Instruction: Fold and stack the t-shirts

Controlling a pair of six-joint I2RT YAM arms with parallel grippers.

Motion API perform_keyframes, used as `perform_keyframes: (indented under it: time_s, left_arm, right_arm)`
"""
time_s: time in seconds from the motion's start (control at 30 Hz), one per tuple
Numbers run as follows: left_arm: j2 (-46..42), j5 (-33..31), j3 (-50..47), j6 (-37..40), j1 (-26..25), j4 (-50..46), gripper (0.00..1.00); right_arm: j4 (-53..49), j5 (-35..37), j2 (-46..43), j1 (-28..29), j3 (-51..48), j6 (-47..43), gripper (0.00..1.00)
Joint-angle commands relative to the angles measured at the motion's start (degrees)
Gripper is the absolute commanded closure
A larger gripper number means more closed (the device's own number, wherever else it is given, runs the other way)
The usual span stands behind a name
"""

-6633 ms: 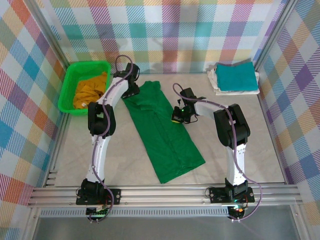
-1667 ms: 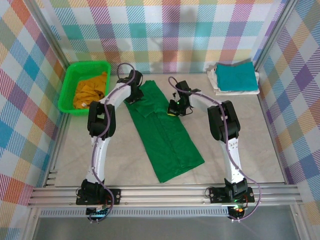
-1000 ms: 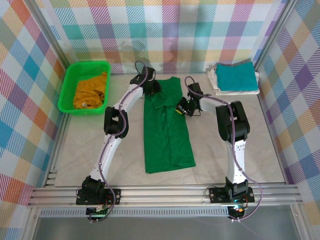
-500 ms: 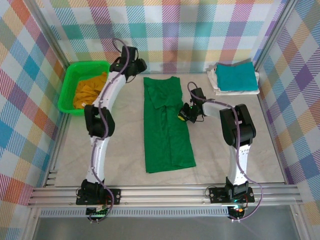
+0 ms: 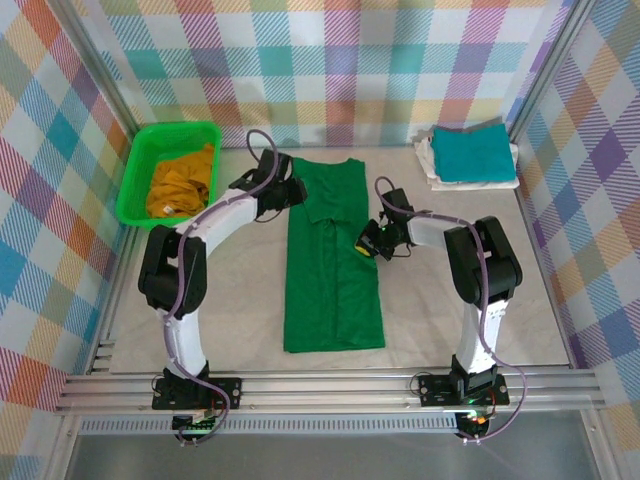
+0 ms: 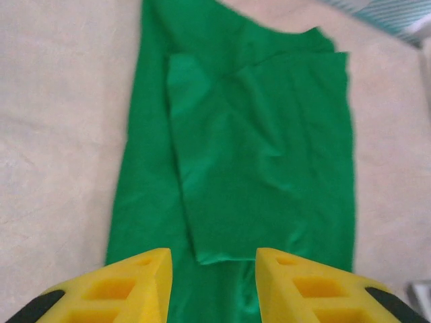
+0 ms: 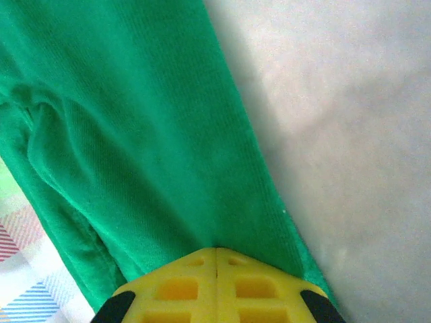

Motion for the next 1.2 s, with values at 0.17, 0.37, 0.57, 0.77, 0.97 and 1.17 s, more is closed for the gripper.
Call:
perform_keyframes:
  time_s: [0.17, 0.37, 0.57, 0.77, 0.97, 1.17]
  left_arm:
    - [9.21, 0.57, 7.35, -0.54, -0.79, 0.37, 0.72]
    - [15.91, -1.29, 14.97, 0.29, -1.49, -5.18, 0.94]
    - [21.75, -6.37, 22.34, -0.18, -2.39, -13.58, 1.0]
    - [27.53, -6.35, 27.67, -2.02, -2.37, -16.63, 1.0]
    - [35.42, -5.54, 36.67, -4.51, -1.49, -18.82, 1.0]
    - [46.16, -1.26, 52.94, -6.22, 0.62, -19.54, 1.0]
  right_arm:
    - [-12.45, 6.64, -0.3, 0.7, 13.98, -10.37, 0.88]
    - [-17.68, 11.33, 6.3, 0.69, 25.47, -15.41, 1.0]
    - [-20.18, 14.7, 14.24, 0.69, 32.57, -15.95, 1.0]
    - [-21.24, 16.06, 20.56, 0.49, 38.3, -15.33, 1.0]
    - [-21.68, 15.59, 27.55, -0.99, 45.62, -12.54, 1.0]
    - [-23.41, 13.76, 35.14, -2.14, 56.37, -9.87, 1.0]
